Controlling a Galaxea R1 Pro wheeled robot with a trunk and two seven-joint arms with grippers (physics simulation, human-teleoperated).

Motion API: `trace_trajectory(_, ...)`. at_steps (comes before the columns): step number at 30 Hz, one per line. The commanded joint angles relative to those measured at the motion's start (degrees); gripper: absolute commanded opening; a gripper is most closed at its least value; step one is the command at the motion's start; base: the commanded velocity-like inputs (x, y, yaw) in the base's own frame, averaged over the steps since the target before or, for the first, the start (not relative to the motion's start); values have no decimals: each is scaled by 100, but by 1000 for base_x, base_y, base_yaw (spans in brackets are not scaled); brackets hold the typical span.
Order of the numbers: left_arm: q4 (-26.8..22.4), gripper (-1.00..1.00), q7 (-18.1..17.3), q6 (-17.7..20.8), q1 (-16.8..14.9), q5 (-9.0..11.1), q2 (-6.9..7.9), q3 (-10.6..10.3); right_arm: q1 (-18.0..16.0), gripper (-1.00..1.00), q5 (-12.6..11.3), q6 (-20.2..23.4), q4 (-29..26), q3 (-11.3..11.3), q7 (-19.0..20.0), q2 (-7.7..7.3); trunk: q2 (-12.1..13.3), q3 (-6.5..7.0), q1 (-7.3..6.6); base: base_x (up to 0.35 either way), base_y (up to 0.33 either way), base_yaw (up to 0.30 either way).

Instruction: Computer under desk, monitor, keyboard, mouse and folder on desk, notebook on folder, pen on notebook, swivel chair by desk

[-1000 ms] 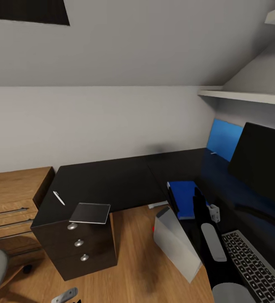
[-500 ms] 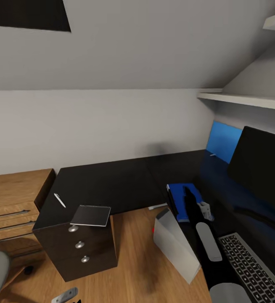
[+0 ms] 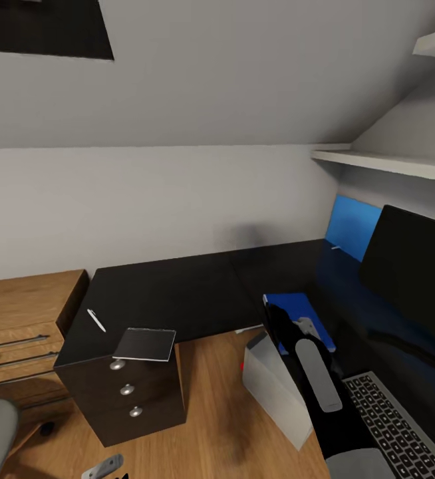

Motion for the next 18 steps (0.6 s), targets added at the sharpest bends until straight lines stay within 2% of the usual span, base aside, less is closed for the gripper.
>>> trace_trajectory(1, -12, 100, 18, 33, -2, 51, -4, 7, -3, 100, 60, 242, -311, 206, -687, 0, 38, 12, -22, 0, 0, 0)
trace_trajectory(2, -12, 100, 18, 32, -2, 51, -4, 7, -3, 100, 90, 330, -441, 316, -946, -1, 78, 30, -44, 0, 0, 0)
trace_trajectory(3, -12, 100, 18, 32, -2, 52, -4, 7, -2, 100, 126, 458, -643, 520, -1336, -1, 118, 48, -66, 0, 0, 0)
trace_trajectory(5, -12, 100, 17, 32, -2, 52, -4, 7, -2, 100, 117, 590, -850, 755, -1706, -1, 158, 65, -88, 0, 0, 0)
trace_trajectory(8, -12, 100, 13, 32, -2, 49, -4, 1, -2, 100, 56, 644, -923, 864, -1742, 12, 158, 65, -88, 0, 0, 0)
trace_trajectory(12, -12, 100, 11, 32, -2, 45, -4, -1, 8, 100, -18, 704, -959, 954, -1508, 3, 158, 65, -88, 0, 0, 0)
trace_trajectory(18, -12, 100, 10, 32, -2, 44, -4, 2, 67, 100, -46, 721, -986, 987, -1373, 0, 158, 65, -88, 0, 0, 5)
